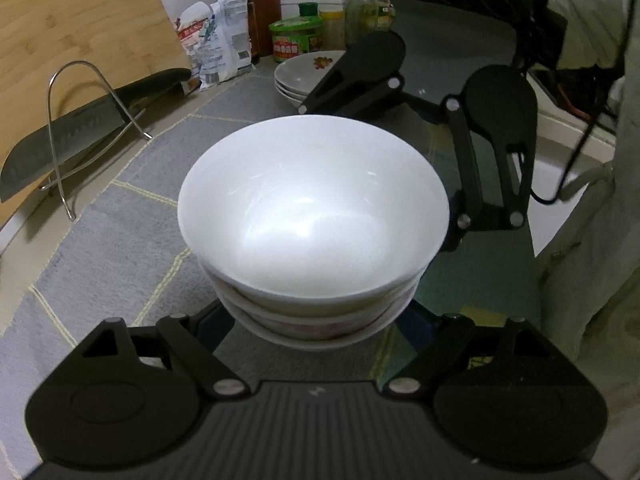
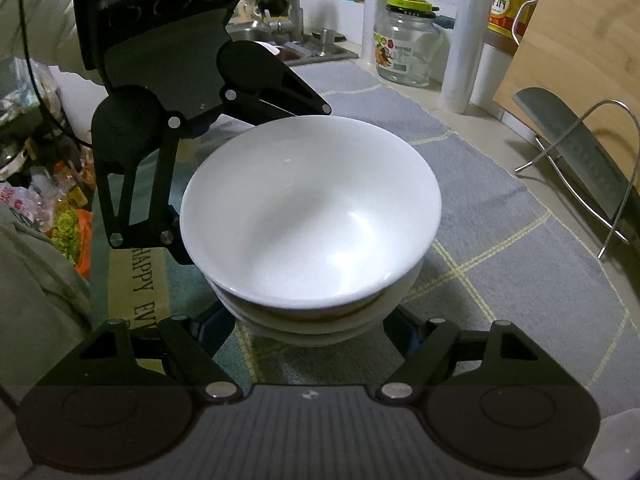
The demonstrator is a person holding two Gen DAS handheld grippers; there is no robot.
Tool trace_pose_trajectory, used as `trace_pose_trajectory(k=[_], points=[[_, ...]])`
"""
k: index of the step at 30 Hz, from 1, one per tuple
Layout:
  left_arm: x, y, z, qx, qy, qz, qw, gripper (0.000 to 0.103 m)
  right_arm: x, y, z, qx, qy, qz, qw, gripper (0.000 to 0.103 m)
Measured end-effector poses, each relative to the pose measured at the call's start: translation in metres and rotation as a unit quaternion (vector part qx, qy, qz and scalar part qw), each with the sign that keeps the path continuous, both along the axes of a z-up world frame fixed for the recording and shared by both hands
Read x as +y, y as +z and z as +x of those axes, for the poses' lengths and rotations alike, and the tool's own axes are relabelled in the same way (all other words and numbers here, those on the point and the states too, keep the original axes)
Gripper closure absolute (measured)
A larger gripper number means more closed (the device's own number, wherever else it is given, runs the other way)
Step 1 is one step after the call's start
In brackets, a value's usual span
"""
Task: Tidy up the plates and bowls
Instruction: 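Lift the bowl stack off the mat with both grippers, then carry the bowl stack with both grippers over the white plate stack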
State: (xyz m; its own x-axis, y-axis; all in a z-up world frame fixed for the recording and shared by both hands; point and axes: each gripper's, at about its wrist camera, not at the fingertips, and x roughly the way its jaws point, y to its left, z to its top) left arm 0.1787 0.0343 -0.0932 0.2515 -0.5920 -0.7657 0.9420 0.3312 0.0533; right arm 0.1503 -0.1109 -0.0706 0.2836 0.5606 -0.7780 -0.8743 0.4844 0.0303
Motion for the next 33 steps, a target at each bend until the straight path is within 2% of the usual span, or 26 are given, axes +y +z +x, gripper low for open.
trace_pose_trajectory(k=[8, 10, 15, 33], points=[[0.001, 0.001, 0.002, 0.002, -0.002, 0.006, 1.0, 0.018, -0.004, 0.0, 0.009, 0.013, 0.017, 0.011, 1.0, 0.018], [0.001, 0.001, 0.001, -0.004, -0.006, 0.007, 0.9999, 0.018, -0.004, 0.001, 0.01, 0.007, 0.022, 0.004, 1.0, 0.015], [0.001, 0.002, 0.001, -0.005, -0.003, 0.009, 0.9999, 0.017, -0.001, 0.006, 0.003, -0.02, 0.038, -0.006, 0.999, 0.015], [-0.007, 0.009, -0.008, -0.024, -0.009, 0.005, 0.9997, 0.017, -0.004, 0.016, -0.003, -0.03, 0.032, -0.018, 0.999, 0.015]])
